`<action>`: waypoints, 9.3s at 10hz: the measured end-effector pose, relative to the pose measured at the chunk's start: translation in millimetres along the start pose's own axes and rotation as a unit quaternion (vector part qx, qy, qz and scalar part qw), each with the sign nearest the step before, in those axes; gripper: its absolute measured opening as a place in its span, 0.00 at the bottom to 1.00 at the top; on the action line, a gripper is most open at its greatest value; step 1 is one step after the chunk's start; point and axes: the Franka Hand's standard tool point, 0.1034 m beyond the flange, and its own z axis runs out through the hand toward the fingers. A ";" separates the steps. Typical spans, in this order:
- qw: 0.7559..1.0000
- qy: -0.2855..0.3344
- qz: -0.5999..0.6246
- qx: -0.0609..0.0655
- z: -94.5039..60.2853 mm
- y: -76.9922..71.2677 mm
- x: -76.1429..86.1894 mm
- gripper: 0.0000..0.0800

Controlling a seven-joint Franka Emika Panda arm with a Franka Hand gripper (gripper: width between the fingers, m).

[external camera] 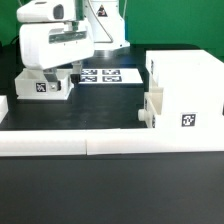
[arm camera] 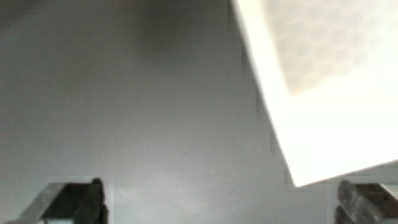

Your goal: Assemble drawer

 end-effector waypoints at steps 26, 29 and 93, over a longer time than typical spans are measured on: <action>0.880 -0.037 0.474 0.027 14.7 -76.9 -38.0 0.81; 0.881 -0.027 0.473 0.012 16.0 -72.1 -40.0 0.67; 0.968 -0.028 -0.247 0.043 -10.4 25.0 114.2 0.05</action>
Offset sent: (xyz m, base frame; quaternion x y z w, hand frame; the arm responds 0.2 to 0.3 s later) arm 0.0000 0.0000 0.0000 0.0000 0.0000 0.1296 0.9916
